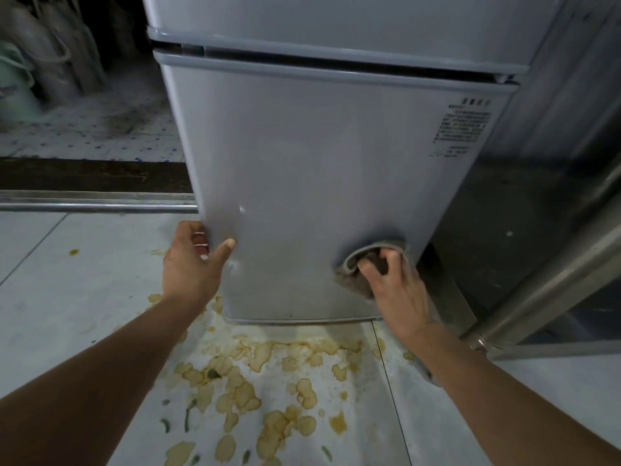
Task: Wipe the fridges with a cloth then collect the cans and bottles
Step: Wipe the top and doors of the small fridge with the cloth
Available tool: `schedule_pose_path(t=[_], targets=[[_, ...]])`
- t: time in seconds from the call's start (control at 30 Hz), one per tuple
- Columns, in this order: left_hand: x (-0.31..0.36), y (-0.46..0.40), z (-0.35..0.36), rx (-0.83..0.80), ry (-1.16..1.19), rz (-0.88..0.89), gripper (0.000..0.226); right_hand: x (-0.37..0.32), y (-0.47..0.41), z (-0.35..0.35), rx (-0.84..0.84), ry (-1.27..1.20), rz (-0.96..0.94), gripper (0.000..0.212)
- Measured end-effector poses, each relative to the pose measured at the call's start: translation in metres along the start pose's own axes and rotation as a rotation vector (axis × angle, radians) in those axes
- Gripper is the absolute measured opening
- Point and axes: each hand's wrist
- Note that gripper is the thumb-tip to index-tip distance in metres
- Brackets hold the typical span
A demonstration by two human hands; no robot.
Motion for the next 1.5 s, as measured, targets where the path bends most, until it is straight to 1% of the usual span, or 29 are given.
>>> schedule_pose_path(t=[0.03,0.07,0.1,0.17,0.23,0.3,0.43,0.5,0.57,0.6,0.67,0.7,0.73,0.77,0.8,0.87,0.93,0.97,1.03,1.13,1.2,1.27,1.3,1.33,1.37,1.4,1.43,1.47,1.5], targets=[[0.000,0.000,0.000,-0.004,0.002,-0.008,0.045,0.000,-0.002,-0.003,0.001,0.008,0.034,0.053],[0.001,0.001,0.000,-0.007,0.007,-0.014,0.045,0.000,-0.007,-0.008,0.033,0.007,0.114,0.045],[0.001,0.001,0.000,-0.007,0.011,-0.014,0.045,0.001,-0.015,-0.014,0.104,-0.026,0.235,0.040],[0.001,0.000,0.000,-0.002,0.010,-0.008,0.045,0.010,-0.035,-0.027,0.263,-0.115,0.462,0.043],[-0.001,0.001,0.001,-0.001,0.013,-0.004,0.045,0.019,-0.047,-0.033,0.353,-0.129,0.536,0.049],[-0.002,0.001,0.002,0.013,0.014,0.013,0.044,0.018,-0.049,-0.028,0.396,-0.142,0.583,0.051],[-0.007,0.001,0.005,0.033,0.025,0.027,0.044,0.009,-0.041,-0.001,0.435,-0.110,0.710,0.047],[-0.009,0.001,0.007,0.036,0.039,0.037,0.043,0.012,-0.028,0.017,0.390,-0.083,0.726,0.048],[-0.011,0.002,0.007,0.038,0.053,0.042,0.042,0.012,-0.001,0.040,0.254,-0.133,0.802,0.050],[-0.011,0.003,0.007,0.040,0.059,0.043,0.041,0.012,0.015,0.052,0.128,-0.178,0.872,0.053],[-0.011,0.004,0.007,0.043,0.072,0.049,0.040,0.010,0.044,0.070,-0.233,-0.203,0.971,0.060],[-0.011,0.004,0.008,0.042,0.073,0.053,0.040,0.011,0.052,0.077,-0.331,-0.219,0.996,0.063],[-0.011,0.004,0.008,0.039,0.070,0.056,0.041,0.010,0.053,0.077,-0.357,-0.257,1.038,0.065],[-0.012,0.004,0.008,0.035,0.065,0.057,0.042,0.008,0.049,0.074,-0.309,-0.304,1.089,0.064],[-0.014,0.005,0.008,0.027,0.054,0.055,0.042,0.006,0.043,0.068,-0.221,-0.348,1.121,0.062],[-0.022,0.010,0.010,-0.010,0.010,0.048,0.043,0.000,0.025,0.048,0.015,-0.400,1.107,0.054],[-0.034,0.017,0.015,-0.051,-0.037,0.037,0.045,-0.010,0.008,0.028,0.242,-0.441,0.961,0.049],[-0.039,0.020,0.018,-0.058,-0.049,0.028,0.045,-0.016,-0.001,0.020,0.330,-0.438,0.881,0.049],[-0.046,0.021,0.024,-0.049,-0.065,0.011,0.043,-0.026,-0.016,0.015,0.421,-0.412,0.775,0.047],[-0.052,0.017,0.031,-0.018,-0.080,-0.002,0.038,-0.034,-0.013,0.029,0.438,-0.293,0.655,0.031],[-0.055,0.016,0.033,-0.016,-0.088,-0.005,0.038,-0.036,0.008,0.048,0.363,-0.137,0.538,0.026],[-0.057,0.015,0.033,-0.025,-0.087,-0.005,0.038,-0.037,0.035,0.063,0.182,-0.034,0.392,0.036],[-0.057,0.014,0.033,-0.028,-0.083,-0.005,0.038,-0.038,0.044,0.066,0.074,-0.045,0.340,0.046],[-0.057,0.014,0.033,-0.030,-0.081,-0.005,0.038,-0.038,0.049,0.066,-0.016,-0.066,0.318,0.053],[-0.056,0.013,0.033,-0.032,-0.079,-0.005,0.039,-0.039,0.048,0.063,-0.064,-0.084,0.317,0.055],[-0.056,0.013,0.032,-0.035,-0.077,-0.006,0.039,-0.037,0.044,0.057,-0.064,-0.094,0.330,0.050],[-0.055,0.013,0.031,-0.043,-0.075,-0.006,0.039,-0.036,0.038,0.050,-0.025,-0.101,0.342,0.039],[-0.055,0.012,0.030,-0.055,-0.070,-0.007,0.039,-0.033,0.029,0.042,0.048,-0.101,0.341,0.029],[-0.055,0.012,0.029,-0.065,-0.064,-0.011,0.038,-0.031,0.018,0.034,0.134,-0.095,0.334,0.024]])
Point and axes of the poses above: each hand's wrist, its own y-axis away from the middle knuckle, its own z-axis out of the palm, x = y × z, and after that the axes turned 5 degrees about x, right-handed
